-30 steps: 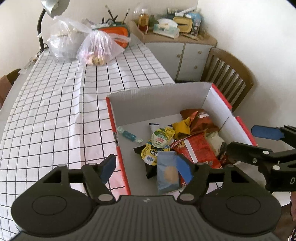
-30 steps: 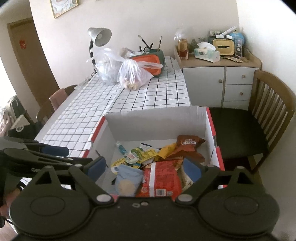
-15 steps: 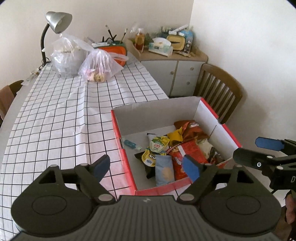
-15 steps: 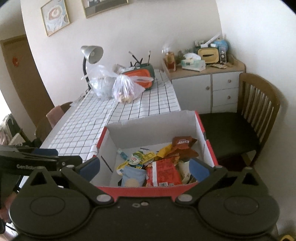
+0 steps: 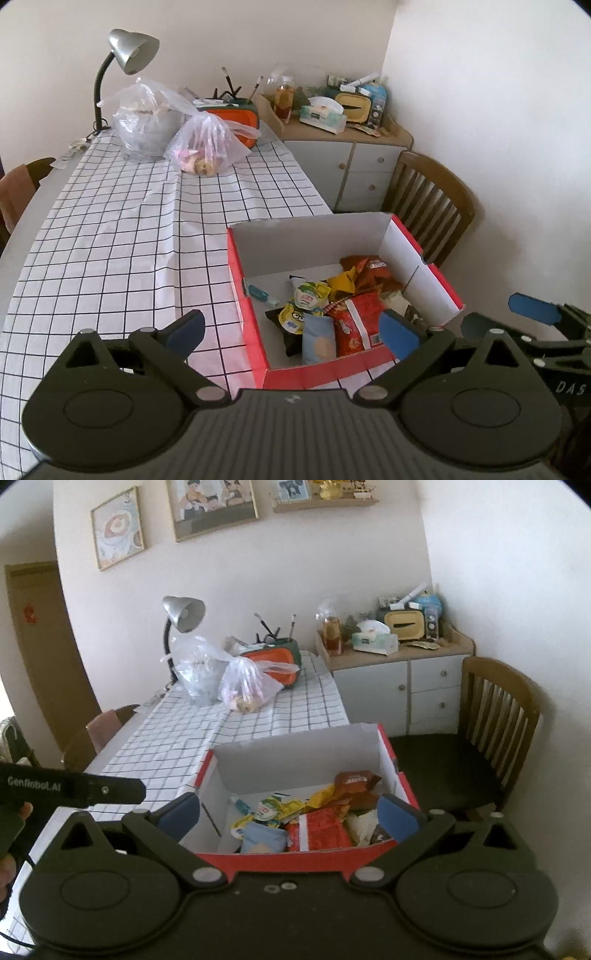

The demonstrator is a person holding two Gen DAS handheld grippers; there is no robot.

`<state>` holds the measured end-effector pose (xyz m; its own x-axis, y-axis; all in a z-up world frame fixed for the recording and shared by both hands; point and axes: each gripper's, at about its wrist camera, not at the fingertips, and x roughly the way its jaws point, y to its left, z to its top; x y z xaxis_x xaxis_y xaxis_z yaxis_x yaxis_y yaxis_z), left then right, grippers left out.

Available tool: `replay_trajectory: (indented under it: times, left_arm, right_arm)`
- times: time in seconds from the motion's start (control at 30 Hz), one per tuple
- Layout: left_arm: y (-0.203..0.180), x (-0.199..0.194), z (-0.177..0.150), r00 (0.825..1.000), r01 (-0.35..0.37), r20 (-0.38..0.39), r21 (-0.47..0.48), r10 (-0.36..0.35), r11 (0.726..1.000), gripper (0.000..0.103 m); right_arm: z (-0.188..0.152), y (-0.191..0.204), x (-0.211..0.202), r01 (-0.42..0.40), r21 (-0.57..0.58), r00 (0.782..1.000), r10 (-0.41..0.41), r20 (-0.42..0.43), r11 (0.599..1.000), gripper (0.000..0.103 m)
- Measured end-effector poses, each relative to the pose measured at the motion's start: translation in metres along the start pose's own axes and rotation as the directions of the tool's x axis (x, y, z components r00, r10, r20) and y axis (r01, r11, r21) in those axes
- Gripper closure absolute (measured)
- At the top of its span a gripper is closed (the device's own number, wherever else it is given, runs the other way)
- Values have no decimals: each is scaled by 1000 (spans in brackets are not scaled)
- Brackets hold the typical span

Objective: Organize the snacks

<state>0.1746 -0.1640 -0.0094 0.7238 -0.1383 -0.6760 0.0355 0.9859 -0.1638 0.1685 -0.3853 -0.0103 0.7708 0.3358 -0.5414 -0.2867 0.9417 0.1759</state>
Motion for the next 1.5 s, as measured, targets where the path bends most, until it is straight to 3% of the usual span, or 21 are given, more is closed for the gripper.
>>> replay_trajectory:
  times: [0.53,1.5]
  left_arm:
    - [-14,-10,-8,1000,-29,12,8,29,1000,2]
    - [-18,-12,-12,999,-38,-9,24,38,999,2]
  right_arm:
    - [8,1,-18,15,-4,998,-14,62,1000,0]
    - [4,5,-14,36,29,999,-37,32,999,0]
